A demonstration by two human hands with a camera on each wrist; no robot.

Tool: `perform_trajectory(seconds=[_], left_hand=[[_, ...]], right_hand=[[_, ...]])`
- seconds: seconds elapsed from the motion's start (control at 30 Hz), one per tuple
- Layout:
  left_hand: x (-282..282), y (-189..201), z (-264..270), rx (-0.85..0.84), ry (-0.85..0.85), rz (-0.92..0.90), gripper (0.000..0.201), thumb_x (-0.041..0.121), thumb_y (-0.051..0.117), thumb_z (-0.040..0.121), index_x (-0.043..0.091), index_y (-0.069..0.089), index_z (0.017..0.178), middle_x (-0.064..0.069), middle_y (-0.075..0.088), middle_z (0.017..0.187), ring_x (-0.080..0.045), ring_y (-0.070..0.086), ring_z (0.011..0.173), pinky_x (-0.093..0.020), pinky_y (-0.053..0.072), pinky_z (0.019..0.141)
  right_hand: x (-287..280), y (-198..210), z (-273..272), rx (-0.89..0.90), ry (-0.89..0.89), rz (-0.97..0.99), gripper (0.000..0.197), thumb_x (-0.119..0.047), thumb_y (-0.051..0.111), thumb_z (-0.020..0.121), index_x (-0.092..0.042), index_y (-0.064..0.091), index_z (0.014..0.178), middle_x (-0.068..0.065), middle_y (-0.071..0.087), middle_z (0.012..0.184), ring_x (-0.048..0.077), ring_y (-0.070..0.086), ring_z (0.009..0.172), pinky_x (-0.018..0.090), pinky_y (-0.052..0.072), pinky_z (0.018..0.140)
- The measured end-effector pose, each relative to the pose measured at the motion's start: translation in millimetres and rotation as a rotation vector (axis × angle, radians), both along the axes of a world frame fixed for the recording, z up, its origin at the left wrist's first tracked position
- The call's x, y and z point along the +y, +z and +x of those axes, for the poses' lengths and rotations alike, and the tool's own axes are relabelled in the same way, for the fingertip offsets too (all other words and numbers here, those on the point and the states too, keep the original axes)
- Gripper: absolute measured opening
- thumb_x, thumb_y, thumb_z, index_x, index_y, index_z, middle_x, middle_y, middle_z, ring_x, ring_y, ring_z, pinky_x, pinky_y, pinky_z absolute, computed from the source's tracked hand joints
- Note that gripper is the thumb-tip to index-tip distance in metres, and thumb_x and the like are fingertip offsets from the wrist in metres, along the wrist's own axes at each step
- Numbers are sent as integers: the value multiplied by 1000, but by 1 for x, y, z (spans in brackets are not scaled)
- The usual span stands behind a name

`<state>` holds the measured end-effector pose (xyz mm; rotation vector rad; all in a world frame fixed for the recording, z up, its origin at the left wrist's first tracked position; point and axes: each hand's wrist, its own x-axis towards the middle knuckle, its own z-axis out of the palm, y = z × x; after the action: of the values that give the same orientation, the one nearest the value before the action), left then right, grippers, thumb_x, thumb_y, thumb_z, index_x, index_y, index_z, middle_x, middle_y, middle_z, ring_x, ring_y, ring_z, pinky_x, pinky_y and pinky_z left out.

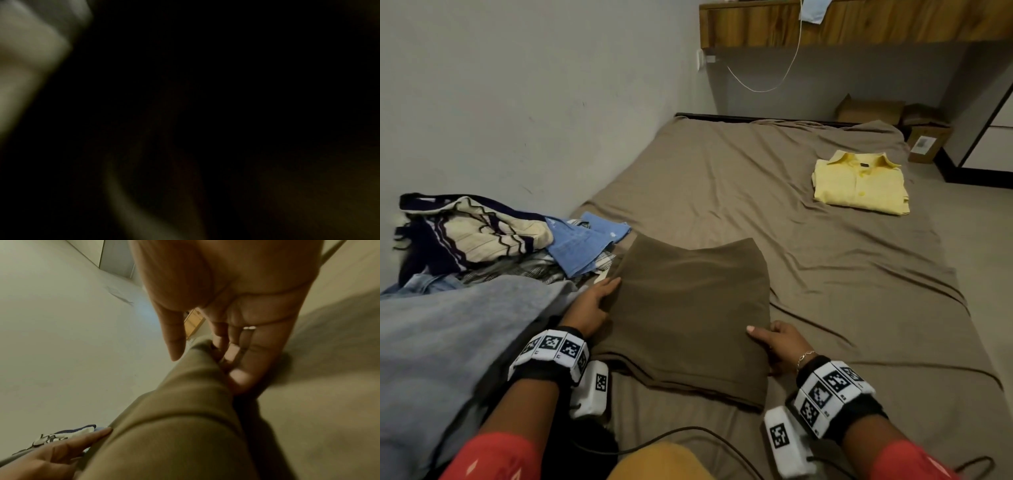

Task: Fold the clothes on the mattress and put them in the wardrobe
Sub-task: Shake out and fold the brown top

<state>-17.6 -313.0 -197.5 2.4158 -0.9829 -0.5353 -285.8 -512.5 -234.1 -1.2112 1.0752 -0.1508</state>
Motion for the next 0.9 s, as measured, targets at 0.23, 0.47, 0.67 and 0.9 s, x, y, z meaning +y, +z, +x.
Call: perform_trajectory(seconds=[0.23, 0.47, 0.67, 0.9], left_hand=[[-8, -1, -6, 59, 85, 30, 78, -21, 50, 75, 13, 33, 143, -17, 39, 142, -34, 39, 130, -35, 36, 106], [-50, -10, -58, 302, -39, -126, 81, -28, 53, 69, 6, 36, 140, -12, 46, 137, -19, 46, 120, -27, 42, 96], [-68, -24, -80, 310, -114, -194, 65, -19, 64, 57, 25, 62, 104, -18, 38, 136, -29, 44, 127, -42, 36, 109], [-46, -7, -80, 277, -82, -95, 48, -23, 62, 71, -4, 59, 115, -6, 49, 116, -16, 48, 110, -21, 38, 93]], right_hand=[[-1, 2, 7, -100, -39, -14, 30, 12, 53, 82, 7, 54, 112, 13, 62, 88, 28, 58, 80, 26, 52, 64], [-46, 41, -76, -108, -34, -257, 26, 15, 54, 82, 2, 56, 105, 0, 69, 69, 5, 64, 57, 11, 48, 50], [-52, 23, -133, -32, -98, -121, 5, -5, 58, 88, -2, 56, 92, 13, 65, 73, 14, 60, 48, 19, 44, 37], [-60, 6, -115, -22, -251, -84, 20, -19, 59, 90, -5, 55, 76, 6, 52, 49, 15, 47, 35, 15, 35, 33]])
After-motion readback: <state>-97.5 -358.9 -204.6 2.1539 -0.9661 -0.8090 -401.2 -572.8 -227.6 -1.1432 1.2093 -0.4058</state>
